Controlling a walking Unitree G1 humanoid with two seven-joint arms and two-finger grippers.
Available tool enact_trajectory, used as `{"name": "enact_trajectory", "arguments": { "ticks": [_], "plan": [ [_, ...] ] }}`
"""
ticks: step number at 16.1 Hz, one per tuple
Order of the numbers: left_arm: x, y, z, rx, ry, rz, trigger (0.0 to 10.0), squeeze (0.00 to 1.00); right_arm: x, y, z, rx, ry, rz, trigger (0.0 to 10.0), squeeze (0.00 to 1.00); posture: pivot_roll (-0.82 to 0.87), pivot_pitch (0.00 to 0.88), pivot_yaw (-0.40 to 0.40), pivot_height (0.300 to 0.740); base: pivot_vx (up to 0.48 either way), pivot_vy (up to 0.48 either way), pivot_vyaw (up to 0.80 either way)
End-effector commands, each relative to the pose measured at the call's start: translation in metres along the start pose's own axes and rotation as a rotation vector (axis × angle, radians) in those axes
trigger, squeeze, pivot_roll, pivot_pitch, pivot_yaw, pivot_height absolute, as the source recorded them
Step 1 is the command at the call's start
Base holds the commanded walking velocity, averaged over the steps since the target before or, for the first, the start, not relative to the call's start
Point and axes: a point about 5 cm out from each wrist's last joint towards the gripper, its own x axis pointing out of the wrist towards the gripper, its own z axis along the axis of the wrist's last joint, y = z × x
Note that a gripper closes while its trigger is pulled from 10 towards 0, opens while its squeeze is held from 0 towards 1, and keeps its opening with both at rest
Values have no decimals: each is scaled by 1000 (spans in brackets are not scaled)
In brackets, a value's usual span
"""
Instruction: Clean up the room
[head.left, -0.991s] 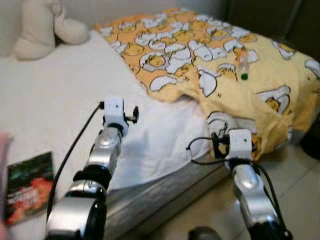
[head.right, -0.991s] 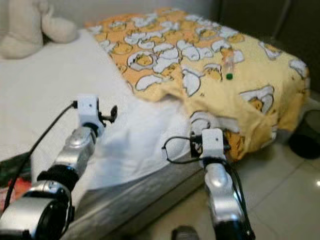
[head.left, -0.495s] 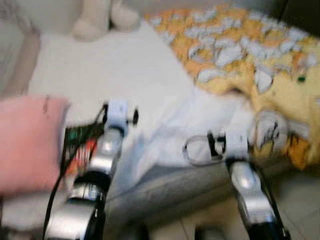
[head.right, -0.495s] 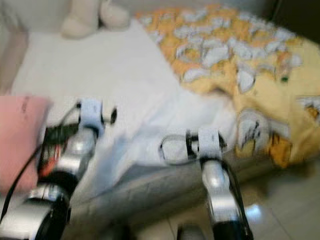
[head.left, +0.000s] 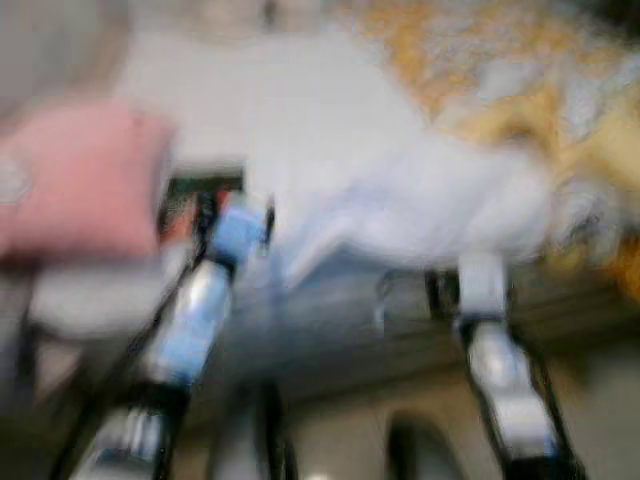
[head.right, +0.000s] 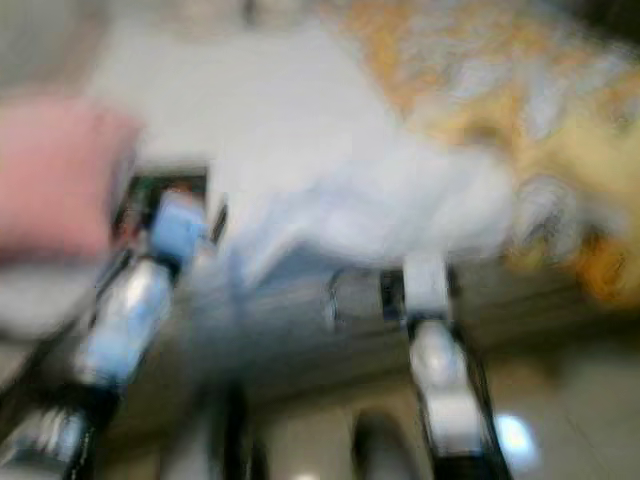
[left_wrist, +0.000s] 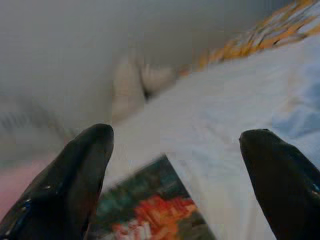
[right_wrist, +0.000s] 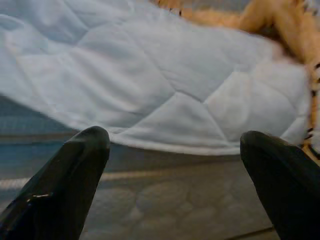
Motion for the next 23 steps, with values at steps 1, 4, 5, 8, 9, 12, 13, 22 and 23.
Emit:
{"name": "enact_trajectory", "arguments": {
  "ticks": [1,4,5,8,9,12,13,22,23],
  "plan": [
    [9,-2,40,17,-186,6,10000,0,3,3,19,-5,-92,-11,10000,0,-192,0,76,605,0,0,0],
    [13,-13,29,-156,-59,-14,10000,0,6,8,18,10,-82,7,10000,0,-192,0,74,605,0,0,0],
    [8,-17,18,-196,7,-37,10000,0,7,9,18,14,-81,7,10000,0,-197,0,73,605,0,-480,0],
    [4,-14,12,-194,36,-22,10000,0,7,8,16,15,-68,4,10000,0,-196,0,74,605,0,-480,0],
    [5,-16,12,-182,50,-37,10000,0,6,10,14,15,-64,8,10000,0,-197,2,74,605,0,-472,0],
    [8,-19,6,-137,100,-54,10000,0,5,12,14,18,-62,16,10000,0,-197,6,74,605,0,-456,0],
    [12,-19,-5,-76,187,-69,10000,0,4,12,13,17,-58,24,10000,0,-198,9,75,605,0,-435,0],
    [35,27,8,381,89,61,10000,0,-2,17,7,10,-41,64,10000,0,-204,18,79,605,77,0,0],
    [34,28,1,420,115,49,10000,0,-2,17,6,8,-38,68,10000,0,-198,20,75,605,0,0,0]
  ]
}}
